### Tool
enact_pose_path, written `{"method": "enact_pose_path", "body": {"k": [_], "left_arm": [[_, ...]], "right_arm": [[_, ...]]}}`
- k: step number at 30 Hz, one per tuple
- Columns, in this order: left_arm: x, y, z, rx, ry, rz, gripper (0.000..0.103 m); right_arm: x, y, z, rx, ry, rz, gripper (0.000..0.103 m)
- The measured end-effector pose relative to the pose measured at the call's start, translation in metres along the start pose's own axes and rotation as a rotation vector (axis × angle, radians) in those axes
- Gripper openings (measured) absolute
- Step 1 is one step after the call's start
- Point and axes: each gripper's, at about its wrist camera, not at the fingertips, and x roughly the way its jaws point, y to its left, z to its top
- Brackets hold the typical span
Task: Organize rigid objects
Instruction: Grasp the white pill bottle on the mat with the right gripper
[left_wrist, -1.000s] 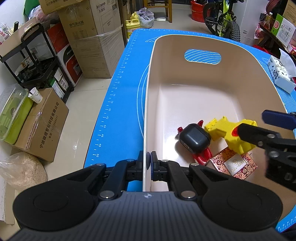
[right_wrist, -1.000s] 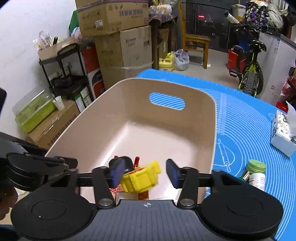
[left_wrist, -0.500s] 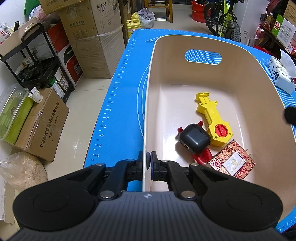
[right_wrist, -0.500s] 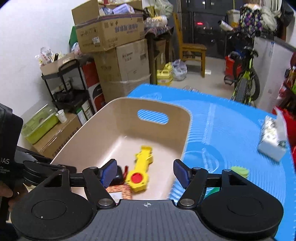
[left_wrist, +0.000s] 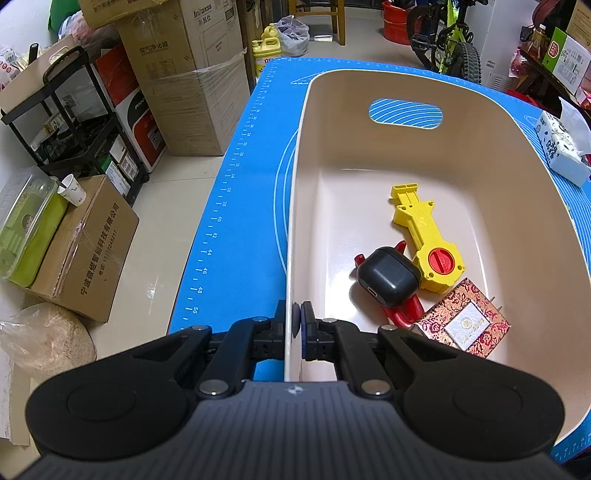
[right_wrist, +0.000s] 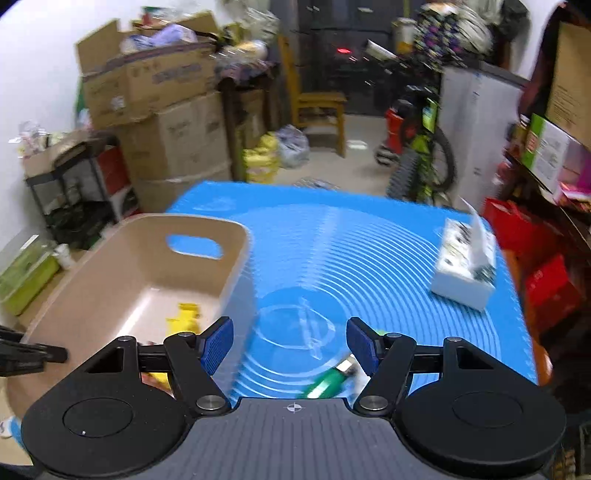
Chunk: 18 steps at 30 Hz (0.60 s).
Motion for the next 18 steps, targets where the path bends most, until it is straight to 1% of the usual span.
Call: {"method": "enact_pose_path", "body": {"k": [8, 13, 18], "left_arm": [[0.0, 0.0, 0.0, 0.001, -0.001, 0.001, 0.008], [0.0, 0.0, 0.0, 0.002, -0.001, 0.001, 0.008], [0.0, 0.0, 0.0, 0.005, -0.001, 0.005, 0.008]], "right_arm": [[0.039, -0.031, -0.018, 0.062, 0.149, -0.054, 0.074], [0.061, -0.039, -0.031, 0.053, 0.226, -0.095, 0.074], [0.076, -0.042, -0.038, 0.085, 0.271, -0.08, 0.074]]}}
